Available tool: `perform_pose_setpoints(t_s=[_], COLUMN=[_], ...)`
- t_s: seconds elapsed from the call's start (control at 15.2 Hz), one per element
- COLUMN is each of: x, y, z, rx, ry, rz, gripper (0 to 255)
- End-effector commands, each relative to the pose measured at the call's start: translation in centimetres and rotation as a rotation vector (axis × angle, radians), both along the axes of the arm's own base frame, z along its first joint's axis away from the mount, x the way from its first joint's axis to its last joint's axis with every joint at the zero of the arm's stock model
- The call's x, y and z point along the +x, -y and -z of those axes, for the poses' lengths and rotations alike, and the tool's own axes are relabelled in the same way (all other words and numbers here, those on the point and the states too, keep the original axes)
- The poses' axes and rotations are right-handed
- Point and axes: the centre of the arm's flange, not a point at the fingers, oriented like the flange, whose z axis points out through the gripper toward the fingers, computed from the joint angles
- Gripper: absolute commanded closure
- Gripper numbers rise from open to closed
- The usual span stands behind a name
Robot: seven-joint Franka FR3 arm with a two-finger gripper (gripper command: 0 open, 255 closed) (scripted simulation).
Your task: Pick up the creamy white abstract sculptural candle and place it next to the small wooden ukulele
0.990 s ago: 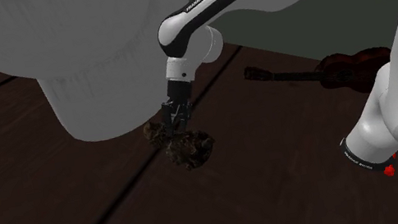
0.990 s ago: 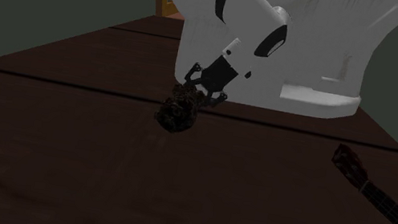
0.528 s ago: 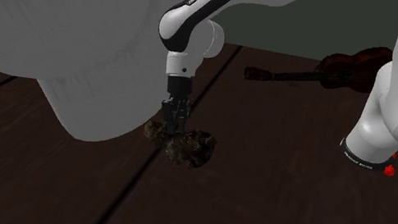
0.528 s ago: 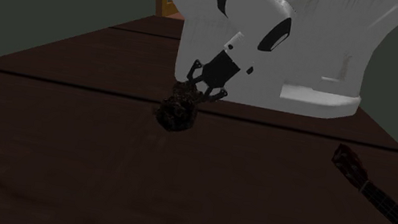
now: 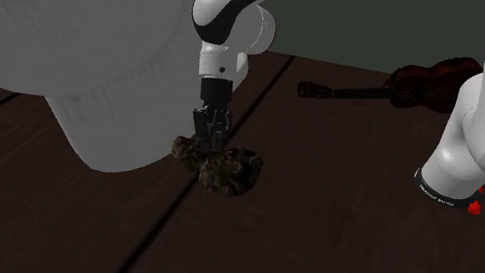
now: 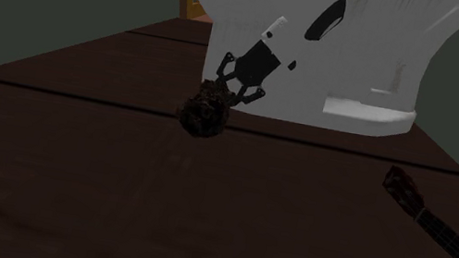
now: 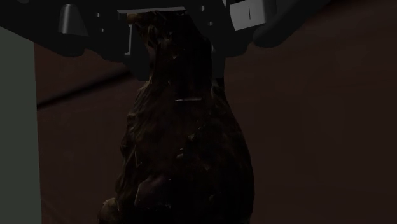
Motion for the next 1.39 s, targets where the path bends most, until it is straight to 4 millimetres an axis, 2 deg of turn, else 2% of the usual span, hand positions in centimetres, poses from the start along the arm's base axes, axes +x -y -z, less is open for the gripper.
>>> perform_pose_setpoints(t_s=[0.0, 1.32], x=[0.0, 0.0], y=[0.0, 0.0], z=[-1.2, -11.8], rx=[0.001, 0.001], ry=[0.001, 0.001], rz=[0.000, 0.000], gripper=[255, 255])
